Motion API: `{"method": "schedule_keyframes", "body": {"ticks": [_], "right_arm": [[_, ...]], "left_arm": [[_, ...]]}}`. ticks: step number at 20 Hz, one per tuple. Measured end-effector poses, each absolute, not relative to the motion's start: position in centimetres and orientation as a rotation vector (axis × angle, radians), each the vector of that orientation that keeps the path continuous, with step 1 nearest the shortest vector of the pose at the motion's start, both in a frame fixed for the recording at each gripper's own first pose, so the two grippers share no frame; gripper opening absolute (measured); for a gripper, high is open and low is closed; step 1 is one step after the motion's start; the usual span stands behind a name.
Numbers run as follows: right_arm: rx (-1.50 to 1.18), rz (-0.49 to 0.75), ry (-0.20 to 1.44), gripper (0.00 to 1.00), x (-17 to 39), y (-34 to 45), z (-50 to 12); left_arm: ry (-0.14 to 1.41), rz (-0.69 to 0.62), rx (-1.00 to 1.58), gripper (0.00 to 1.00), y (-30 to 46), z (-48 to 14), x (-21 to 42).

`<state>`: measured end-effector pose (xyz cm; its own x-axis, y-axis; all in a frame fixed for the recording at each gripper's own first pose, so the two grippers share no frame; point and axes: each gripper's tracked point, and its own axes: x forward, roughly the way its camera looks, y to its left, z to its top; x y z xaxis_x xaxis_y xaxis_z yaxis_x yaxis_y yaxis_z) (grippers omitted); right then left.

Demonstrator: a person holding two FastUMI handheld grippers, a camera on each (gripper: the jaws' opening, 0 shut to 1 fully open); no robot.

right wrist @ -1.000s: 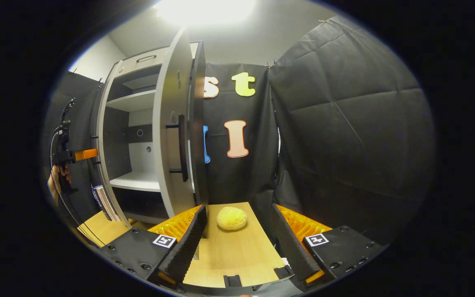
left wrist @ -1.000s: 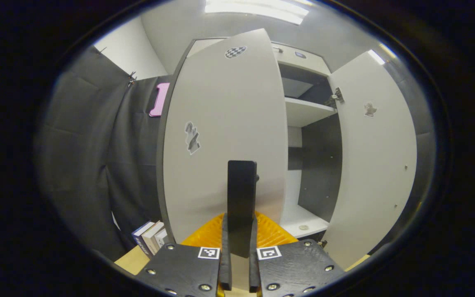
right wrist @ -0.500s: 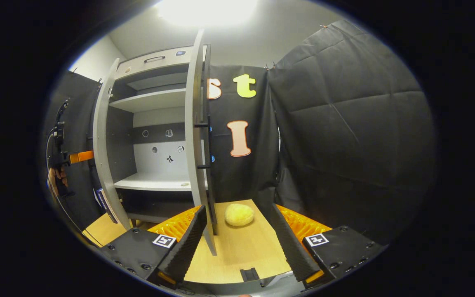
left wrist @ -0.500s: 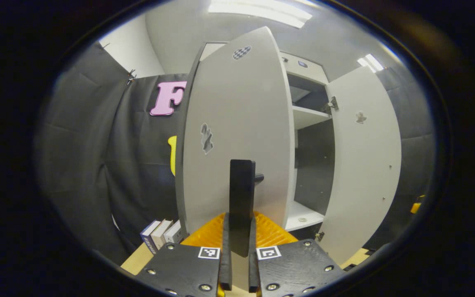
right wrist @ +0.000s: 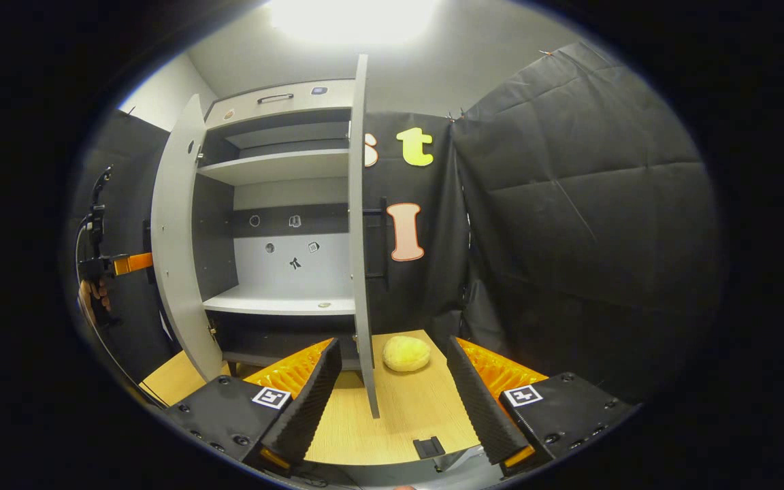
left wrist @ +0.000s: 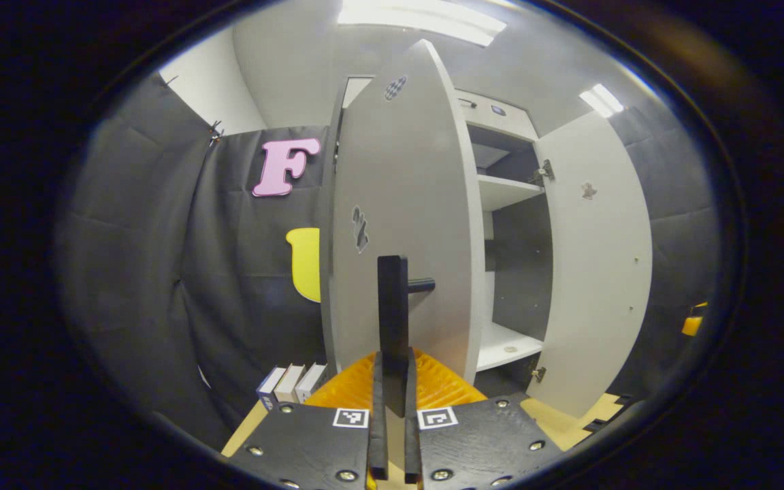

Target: Open the right door of the double-door shoe cabinet with the right hand, and open the left door with the left hand.

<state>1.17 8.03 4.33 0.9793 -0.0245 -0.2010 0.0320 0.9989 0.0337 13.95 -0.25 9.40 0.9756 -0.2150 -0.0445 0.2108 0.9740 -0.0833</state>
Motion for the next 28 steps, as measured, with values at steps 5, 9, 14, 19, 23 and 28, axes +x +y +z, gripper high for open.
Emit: {"method": "schedule_keyframes", "body": {"ticks": [5,9,14,19,23,28], "right_arm": [[0.023,-0.023,0.194,0.98,-0.1,9.9,4.8],[0.009,-0.018,0.191,0.98,-0.3,10.4,5.3],[-0.003,-0.006,0.184,0.98,-1.1,12.2,6.0],[-0.006,0.026,0.156,0.98,-1.3,12.9,6.9],[0.005,0.064,0.142,0.98,-0.8,13.0,7.5],[-0.007,0.106,0.136,0.98,-1.0,11.9,7.7]], "left_arm": [[0.064,-0.163,-0.108,0.11,4.0,9.2,13.8],[0.069,-0.04,-0.062,0.07,9.8,8.9,14.7],[0.068,-0.105,-0.146,0.02,9.3,8.5,13.6],[0.029,-0.077,-0.116,0.02,9.6,9.6,9.6],[-0.022,-0.005,-0.105,0.04,10.4,11.3,5.2],[-0.034,0.025,-0.048,0.24,8.4,11.8,-0.2]]}}
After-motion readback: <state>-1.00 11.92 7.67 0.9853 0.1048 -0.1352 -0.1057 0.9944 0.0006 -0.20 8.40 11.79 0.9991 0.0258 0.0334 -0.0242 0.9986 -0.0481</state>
